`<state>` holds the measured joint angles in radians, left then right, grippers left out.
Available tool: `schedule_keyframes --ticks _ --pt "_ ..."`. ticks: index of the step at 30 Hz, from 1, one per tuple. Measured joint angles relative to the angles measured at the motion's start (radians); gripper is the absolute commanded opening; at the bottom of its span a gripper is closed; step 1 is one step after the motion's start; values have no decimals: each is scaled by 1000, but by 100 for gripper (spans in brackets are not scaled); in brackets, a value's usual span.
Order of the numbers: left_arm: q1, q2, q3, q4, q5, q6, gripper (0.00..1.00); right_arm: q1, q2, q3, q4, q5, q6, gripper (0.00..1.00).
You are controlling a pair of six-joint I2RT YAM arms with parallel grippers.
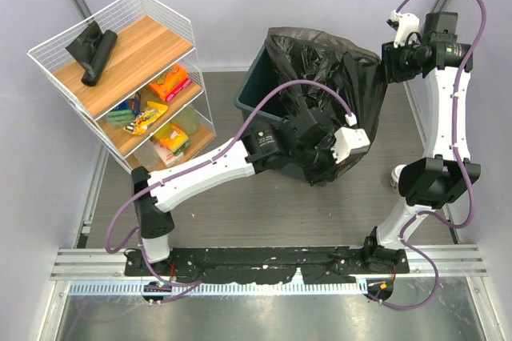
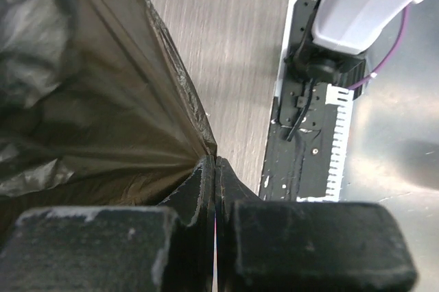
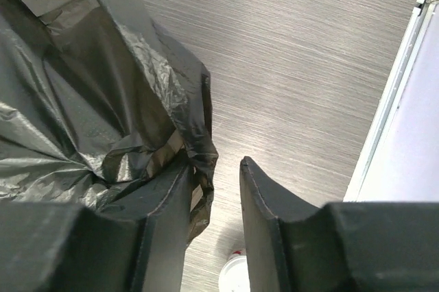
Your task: Put the trash bags into the trash bin
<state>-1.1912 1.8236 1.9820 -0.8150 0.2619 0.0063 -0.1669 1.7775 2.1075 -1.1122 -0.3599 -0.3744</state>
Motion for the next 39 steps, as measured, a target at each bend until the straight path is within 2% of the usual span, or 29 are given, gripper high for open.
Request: schedule_keyframes --ticks 5,8,9,11,14,15,18,24,33,39 --pt "-2 -1 -52 -2 -56 25 0 -7 0 -5 5 11 -13 53" --pt "-3 -3 -60 -6 -80 36 1 -7 0 -5 5 16 -16 56" --pt "-3 -5 -60 -6 -85 40 5 -7 0 -5 4 17 -17 58" --pt "-4 -13 -60 -11 -96 51 28 -7 0 -4 3 18 -19 61" --pt "-5 -32 -59 -21 -104 60 56 -7 0 -1 -5 22 -24 62" --pt "-6 -37 -58 -26 -105 66 62 -7 0 0 -9 23 -25 62" --pt "-7 -51 -48 -42 -111 76 78 -7 0 1 -19 24 -32 63" --pt "-18 -52 -2 -95 -122 90 99 -5 -4 4 -34 32 -46 63" --pt "-23 -64 172 -217 -146 114 100 -4 -35 43 -44 48 -60 64" --pt "-24 -114 279 -234 -257 106 100 -4 -44 74 -50 60 -63 64"
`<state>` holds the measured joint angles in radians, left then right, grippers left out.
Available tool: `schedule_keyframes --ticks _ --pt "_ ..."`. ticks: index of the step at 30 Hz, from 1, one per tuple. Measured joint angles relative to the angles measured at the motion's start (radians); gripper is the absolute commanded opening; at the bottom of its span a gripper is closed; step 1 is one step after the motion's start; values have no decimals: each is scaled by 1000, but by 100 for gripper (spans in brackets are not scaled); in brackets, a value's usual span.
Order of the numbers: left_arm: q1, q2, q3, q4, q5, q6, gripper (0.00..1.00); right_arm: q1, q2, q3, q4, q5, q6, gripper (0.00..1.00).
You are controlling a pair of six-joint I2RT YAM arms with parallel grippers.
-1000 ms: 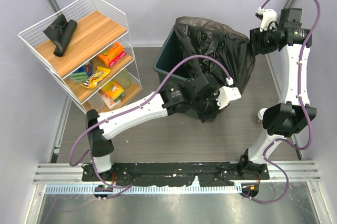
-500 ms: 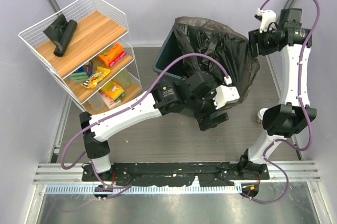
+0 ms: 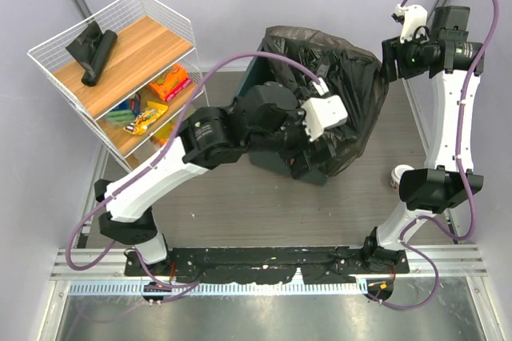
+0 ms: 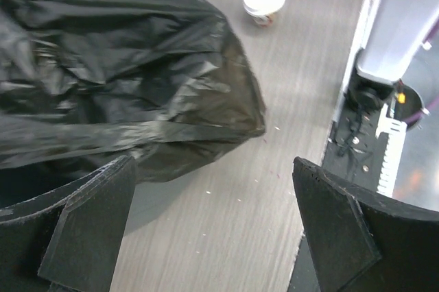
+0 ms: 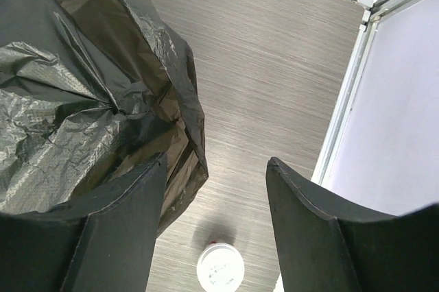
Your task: Put the trash bags into the trash bin
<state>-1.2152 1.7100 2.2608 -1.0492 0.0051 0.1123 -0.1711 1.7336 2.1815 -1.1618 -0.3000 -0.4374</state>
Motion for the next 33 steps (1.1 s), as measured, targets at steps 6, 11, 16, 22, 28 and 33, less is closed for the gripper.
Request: schedule_keyframes --ticks 6,11,16,22,28,33 --pt "41 -21 43 35 -153 -40 84 0 -6 42 -6 6 -1 65" --pt "182 -6 61 69 -203 -131 78 0 -43 48 -6 -2 3 66" --pt "291 54 108 109 -243 -211 73 3 -88 45 -3 -19 7 66" --pt "344 121 116 141 -241 -297 71 6 -129 -4 10 -30 7 66" --pt "374 165 118 148 -241 -340 61 6 -130 -34 13 -32 6 66" --pt "395 193 120 160 -234 -362 39 6 -134 -57 17 -32 5 66"
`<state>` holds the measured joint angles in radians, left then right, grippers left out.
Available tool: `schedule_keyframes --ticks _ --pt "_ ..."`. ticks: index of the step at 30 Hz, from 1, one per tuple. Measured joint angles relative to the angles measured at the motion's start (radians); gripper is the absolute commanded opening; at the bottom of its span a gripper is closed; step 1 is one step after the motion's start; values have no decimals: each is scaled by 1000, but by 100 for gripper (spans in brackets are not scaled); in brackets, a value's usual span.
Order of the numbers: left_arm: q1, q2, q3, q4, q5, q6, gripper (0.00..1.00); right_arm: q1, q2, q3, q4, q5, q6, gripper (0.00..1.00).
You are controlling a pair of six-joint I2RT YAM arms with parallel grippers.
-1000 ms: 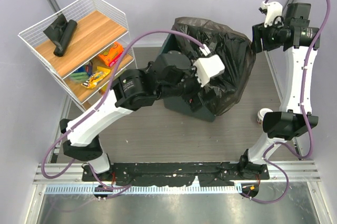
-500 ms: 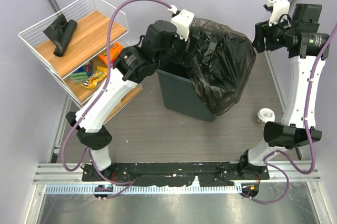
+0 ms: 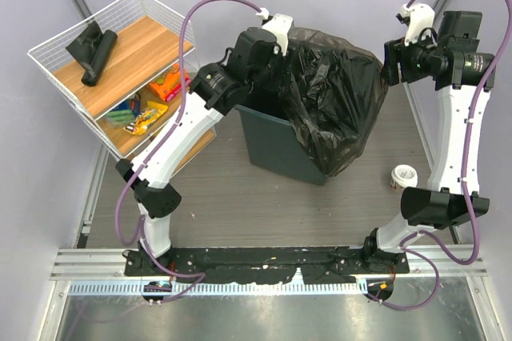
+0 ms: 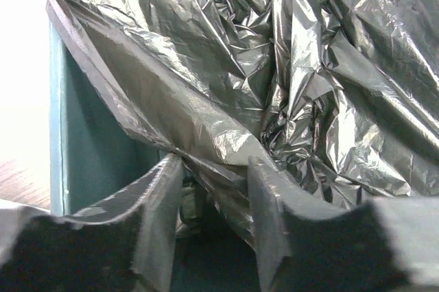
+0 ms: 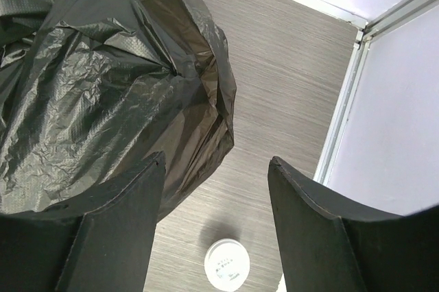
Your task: Put the trash bags into the trash bin
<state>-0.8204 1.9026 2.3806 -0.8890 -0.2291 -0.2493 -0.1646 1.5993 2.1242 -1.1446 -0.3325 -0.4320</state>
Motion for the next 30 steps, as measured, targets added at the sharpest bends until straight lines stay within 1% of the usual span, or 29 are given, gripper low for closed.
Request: schedule_keyframes --ticks 7,11,17,24,30 --pt "29 3 -8 26 24 -13 9 0 -9 -15 1 0 -3 66" --pt "53 -15 -63 35 39 -13 1 0 -12 -20 3 -1 -3 66" --pt "87 -85 -145 36 52 3 0 0 -17 -24 4 -14 -4 66" --pt "103 -192 -213 36 58 53 0 0 -39 -24 3 -69 -7 66" --pt "128 -227 -262 32 58 100 0 6 -66 -38 -1 -134 -7 66"
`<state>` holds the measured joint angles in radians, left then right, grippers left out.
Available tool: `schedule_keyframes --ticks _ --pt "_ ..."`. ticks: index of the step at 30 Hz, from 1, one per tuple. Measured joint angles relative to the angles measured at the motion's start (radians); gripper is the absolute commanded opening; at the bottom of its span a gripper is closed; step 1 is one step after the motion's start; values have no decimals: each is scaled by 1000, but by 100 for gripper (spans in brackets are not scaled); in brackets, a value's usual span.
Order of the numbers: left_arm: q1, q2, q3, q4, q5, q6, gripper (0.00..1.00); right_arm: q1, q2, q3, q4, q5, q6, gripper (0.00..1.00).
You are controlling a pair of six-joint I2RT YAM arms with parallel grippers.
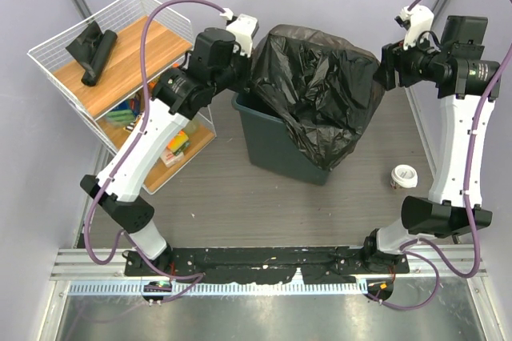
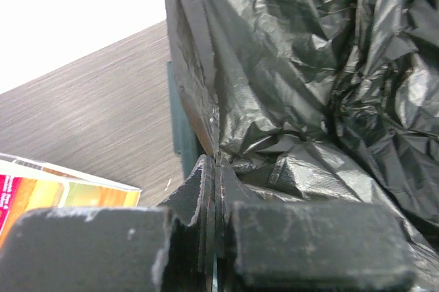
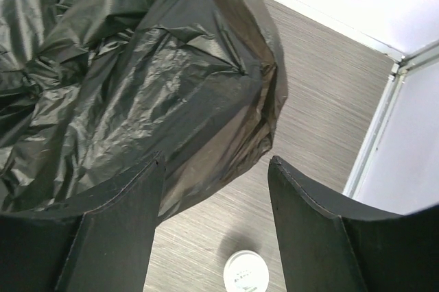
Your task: Put the trash bags into the trash bin
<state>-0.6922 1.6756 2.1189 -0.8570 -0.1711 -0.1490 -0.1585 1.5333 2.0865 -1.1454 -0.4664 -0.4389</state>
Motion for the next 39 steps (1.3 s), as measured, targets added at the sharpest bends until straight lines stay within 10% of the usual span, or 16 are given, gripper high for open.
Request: schedule_keyframes --ticks 39 --pt "125 -57 -79 -159 146 107 0 369 -154 -148 -20 -178 34 70"
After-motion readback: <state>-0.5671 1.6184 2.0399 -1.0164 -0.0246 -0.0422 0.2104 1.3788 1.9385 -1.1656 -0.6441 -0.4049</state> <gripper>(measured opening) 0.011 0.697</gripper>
